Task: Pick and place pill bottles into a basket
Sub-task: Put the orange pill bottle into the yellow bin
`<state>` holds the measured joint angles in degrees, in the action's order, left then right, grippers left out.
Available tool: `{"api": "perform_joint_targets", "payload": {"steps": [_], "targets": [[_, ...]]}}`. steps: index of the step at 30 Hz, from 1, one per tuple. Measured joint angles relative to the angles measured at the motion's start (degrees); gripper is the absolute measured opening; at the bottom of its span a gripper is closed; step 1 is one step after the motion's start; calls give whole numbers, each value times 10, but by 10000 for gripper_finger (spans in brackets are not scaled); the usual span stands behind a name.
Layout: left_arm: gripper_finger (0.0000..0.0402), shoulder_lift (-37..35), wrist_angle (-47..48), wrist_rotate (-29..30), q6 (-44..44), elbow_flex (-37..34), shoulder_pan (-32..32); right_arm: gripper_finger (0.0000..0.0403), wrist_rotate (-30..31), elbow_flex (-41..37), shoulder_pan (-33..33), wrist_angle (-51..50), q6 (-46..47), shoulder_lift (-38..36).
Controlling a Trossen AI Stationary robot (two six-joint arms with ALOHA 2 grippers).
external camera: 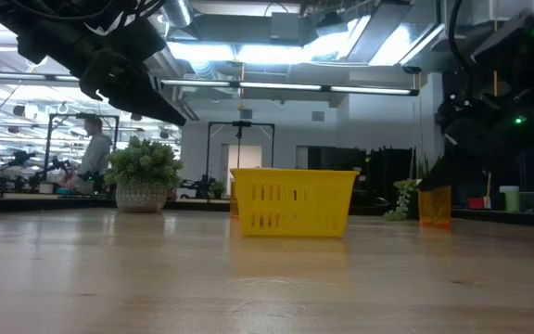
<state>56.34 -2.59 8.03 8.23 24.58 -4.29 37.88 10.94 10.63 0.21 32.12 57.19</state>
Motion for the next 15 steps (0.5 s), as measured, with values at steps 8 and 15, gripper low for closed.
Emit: {"api": "perform_joint_targets", "payload": {"steps": [8,15], "targets": [[4,0,0,0,0,0,0,292,0,0,0,-5,-8,0],[4,0,0,0,0,0,0,292,0,0,0,-5,-7,0]]}}
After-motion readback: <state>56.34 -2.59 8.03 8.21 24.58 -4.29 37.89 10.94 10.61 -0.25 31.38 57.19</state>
